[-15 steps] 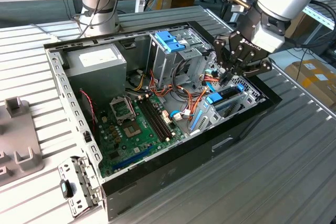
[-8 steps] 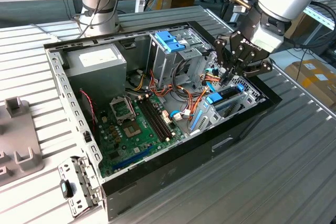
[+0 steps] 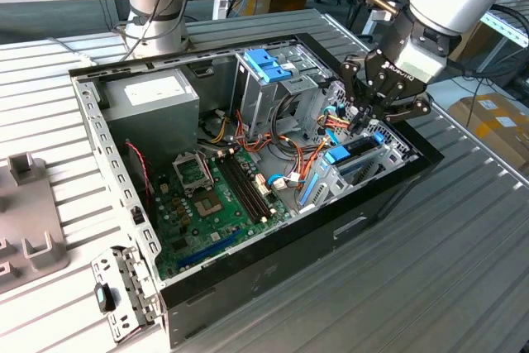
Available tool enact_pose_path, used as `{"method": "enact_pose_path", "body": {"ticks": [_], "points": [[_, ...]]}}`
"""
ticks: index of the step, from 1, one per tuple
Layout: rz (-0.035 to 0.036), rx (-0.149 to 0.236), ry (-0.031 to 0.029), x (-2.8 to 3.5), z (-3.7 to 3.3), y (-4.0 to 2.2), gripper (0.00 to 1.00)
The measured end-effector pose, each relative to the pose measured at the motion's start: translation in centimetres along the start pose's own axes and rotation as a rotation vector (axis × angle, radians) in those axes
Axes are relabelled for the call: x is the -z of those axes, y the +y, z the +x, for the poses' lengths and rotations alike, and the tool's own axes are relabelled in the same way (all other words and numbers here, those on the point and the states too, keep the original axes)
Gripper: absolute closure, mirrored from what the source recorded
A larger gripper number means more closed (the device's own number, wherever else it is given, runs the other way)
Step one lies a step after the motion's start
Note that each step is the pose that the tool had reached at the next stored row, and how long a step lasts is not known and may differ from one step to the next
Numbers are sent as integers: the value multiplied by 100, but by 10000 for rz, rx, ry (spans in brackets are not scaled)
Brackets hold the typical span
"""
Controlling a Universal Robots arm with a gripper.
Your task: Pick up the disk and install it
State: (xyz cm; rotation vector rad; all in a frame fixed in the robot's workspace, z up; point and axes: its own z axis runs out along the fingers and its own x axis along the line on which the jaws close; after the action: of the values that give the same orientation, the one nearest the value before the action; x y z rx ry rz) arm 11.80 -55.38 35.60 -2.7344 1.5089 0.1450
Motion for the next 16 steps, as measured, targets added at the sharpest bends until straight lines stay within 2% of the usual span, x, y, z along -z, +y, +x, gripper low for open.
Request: {"method": "enact_pose_path", "body": {"ticks": [16], "points": [[143,-1610,-52,-36,62,20,83]]}}
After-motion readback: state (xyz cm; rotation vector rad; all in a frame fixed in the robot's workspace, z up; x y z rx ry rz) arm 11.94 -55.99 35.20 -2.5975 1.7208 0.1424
